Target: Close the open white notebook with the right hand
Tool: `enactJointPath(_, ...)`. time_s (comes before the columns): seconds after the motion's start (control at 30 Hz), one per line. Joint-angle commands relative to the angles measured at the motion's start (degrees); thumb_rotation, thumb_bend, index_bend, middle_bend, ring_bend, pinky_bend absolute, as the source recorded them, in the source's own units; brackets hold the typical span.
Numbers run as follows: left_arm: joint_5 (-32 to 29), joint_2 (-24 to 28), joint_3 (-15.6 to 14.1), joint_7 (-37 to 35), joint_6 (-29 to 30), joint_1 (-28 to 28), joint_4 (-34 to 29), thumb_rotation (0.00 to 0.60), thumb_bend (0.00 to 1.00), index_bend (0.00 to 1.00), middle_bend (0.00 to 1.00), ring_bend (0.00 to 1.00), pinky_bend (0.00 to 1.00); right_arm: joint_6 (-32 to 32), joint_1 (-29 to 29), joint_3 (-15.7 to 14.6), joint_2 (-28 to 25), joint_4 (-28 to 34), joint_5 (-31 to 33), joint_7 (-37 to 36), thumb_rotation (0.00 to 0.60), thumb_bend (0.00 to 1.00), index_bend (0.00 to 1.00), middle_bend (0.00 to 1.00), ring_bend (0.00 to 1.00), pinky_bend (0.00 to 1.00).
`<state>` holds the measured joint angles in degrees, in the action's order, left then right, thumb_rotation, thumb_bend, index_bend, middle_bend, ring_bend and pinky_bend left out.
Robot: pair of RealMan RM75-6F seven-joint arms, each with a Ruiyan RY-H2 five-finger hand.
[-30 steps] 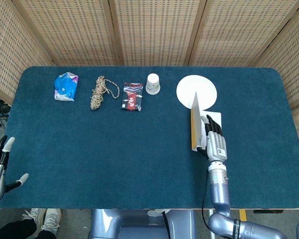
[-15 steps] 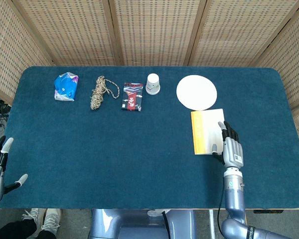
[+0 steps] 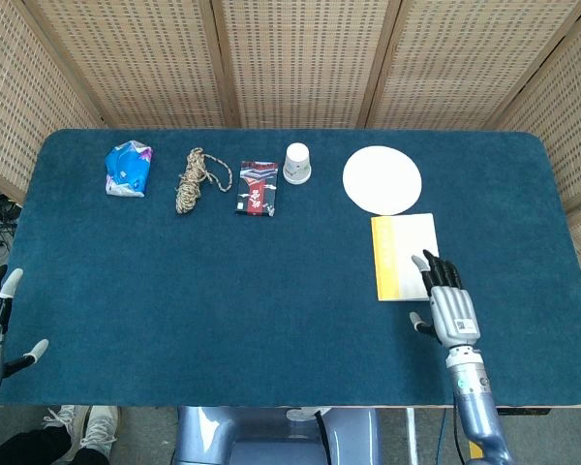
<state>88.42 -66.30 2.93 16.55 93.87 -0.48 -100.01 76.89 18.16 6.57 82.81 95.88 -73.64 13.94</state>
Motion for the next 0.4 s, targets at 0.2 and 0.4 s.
enactJointPath(0.2, 0.5, 0.5, -0.3, 1.4, 0.5, 0.4, -0.7, 0.600, 0.05, 0.00, 0.00, 0.00, 0.00, 8.0, -5.8, -7.5, -8.5, -7.2, -11.6, 0.6, 0.600, 0.29, 0.00, 0.00, 0.00, 0.00)
enactJointPath(0.4, 0.4, -0.1, -0.3, 2.6, -0.5, 0.1, -0.2, 0.600, 0.05, 0.00, 0.00, 0.00, 0.00, 11.1, -8.5, -7.2, -10.1, -8.8, -12.3, -1.8, 0.600, 0.29, 0.00, 0.00, 0.00, 0.00)
